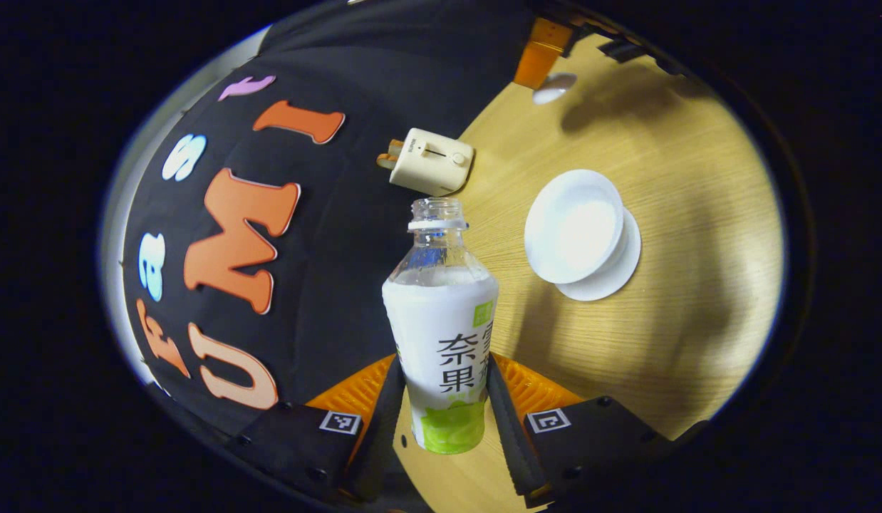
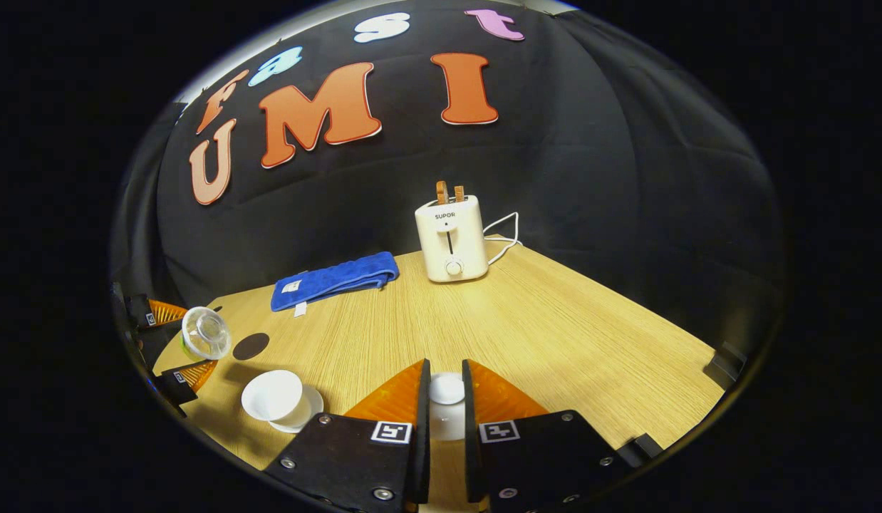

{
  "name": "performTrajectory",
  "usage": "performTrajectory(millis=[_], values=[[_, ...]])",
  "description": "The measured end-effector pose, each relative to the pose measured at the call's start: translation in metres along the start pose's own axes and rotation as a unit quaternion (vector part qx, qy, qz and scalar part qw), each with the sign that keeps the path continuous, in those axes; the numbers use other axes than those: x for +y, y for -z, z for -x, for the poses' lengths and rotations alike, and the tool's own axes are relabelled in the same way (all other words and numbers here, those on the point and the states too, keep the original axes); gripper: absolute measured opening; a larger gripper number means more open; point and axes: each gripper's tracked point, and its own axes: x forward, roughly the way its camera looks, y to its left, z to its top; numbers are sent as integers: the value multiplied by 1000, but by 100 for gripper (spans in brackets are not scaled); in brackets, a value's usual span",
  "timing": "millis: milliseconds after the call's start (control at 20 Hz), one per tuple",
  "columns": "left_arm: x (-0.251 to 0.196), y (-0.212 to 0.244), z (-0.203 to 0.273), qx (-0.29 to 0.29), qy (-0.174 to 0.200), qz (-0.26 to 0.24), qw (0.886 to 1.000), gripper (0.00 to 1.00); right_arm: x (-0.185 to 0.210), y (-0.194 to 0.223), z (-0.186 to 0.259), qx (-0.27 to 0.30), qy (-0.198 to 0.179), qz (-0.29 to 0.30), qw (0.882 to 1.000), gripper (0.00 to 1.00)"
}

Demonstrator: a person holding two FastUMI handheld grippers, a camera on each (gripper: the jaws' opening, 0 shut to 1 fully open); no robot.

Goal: Open the teacup lid with one hand, grasp the water bottle and pour water into the teacup with the other hand; after pouring, place the water bottle on the coaster and then close the teacup lid.

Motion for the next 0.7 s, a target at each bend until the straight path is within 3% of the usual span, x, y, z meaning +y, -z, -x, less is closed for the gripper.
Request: performTrajectory(millis=[200, 300, 400, 550, 700], values=[[-1, -5, -3, -12, 27, 133, 991, 65, 5, 2, 0, 4, -6, 2, 1000, 20], [7, -7, -2, -24, 21, 185, 982, 70, 10, 3, 0, 5, -13, 3, 1000, 20], [18, -4, 2, -34, 11, 229, 973, 67, 13, 4, 0, 5, -15, 7, 1000, 20], [29, -3, 8, -49, 6, 319, 946, 66, 16, 4, 0, 6, -19, 7, 1000, 20], [44, 4, 12, -61, 8, 415, 908, 70, 16, 5, -1, 9, -22, 4, 1000, 20]])
